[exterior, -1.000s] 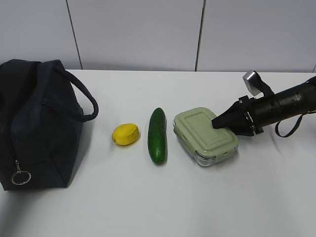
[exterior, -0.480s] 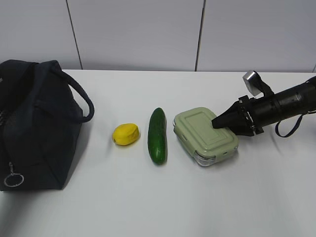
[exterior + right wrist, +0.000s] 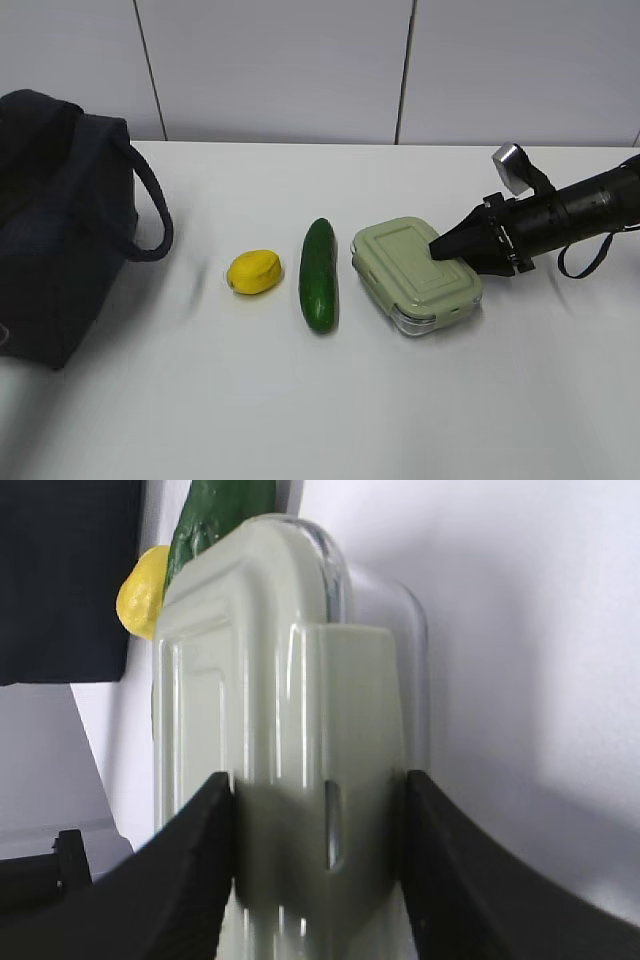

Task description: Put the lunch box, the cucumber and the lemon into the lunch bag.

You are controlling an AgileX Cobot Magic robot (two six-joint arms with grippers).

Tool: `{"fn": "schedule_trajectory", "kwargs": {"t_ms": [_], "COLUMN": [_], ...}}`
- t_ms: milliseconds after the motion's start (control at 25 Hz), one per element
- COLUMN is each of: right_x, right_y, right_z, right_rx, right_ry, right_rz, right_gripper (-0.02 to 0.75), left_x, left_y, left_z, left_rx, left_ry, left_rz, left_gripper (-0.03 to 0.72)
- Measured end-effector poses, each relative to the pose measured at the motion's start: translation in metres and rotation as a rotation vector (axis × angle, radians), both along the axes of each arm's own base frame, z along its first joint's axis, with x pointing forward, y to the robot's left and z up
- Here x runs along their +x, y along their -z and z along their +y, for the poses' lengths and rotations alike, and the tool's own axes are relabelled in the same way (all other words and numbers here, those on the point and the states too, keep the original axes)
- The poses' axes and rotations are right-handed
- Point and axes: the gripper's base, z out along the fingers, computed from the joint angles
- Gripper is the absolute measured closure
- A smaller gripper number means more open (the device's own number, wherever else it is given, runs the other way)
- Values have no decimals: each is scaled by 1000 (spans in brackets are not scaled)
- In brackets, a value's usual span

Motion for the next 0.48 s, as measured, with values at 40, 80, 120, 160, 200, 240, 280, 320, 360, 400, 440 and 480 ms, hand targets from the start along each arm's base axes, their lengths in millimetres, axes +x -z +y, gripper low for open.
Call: {"fn": "schedule_trajectory", "kwargs": {"t_ms": [40, 80, 120, 160, 200, 240, 280, 320, 360, 400, 440, 480], "right_x": [0, 0, 0, 0, 0, 0, 0, 0, 0, 1, 1, 1], "right_y": [0, 0, 0, 0, 0, 0, 0, -1, -2, -2, -4, -5], "right_z": [0, 0, 0, 0, 0, 0, 0, 0, 0, 0, 0, -1], "right_rx": [0, 0, 0, 1, 1, 1, 3, 1, 1, -2, -6, -8], "right_ry": [0, 1, 2, 3, 4, 5, 7, 9, 10, 13, 19, 23], "right_rz": [1, 2, 3, 5, 7, 8, 9, 9, 8, 5, 3, 3], "right_gripper": [365, 365, 366, 366, 366, 366, 367, 367, 367, 367, 368, 368], "left_x": [1, 2, 3, 4, 4, 4, 4, 4, 4, 3, 3, 3], "left_y": [-4, -8, -11, -14, -16, -17, -18, -18, -19, -19, -19, -18], "left_z": [-2, -3, -5, -8, -11, -14, -16, -19, -21, -23, -24, -26], "left_rx": [0, 4, 6, 12, 20, 30, 34, 39, 42, 44, 46, 49], "left_ry": [5, 11, 17, 28, 41, 53, 60, 70, 77, 84, 88, 95], "left_rz": [-13, -24, -32, -38, -42, -44, -45, -46, -45, -44, -42, -41], "left_gripper": [680, 680, 680, 680, 680, 680, 680, 681, 681, 681, 681, 681]}}
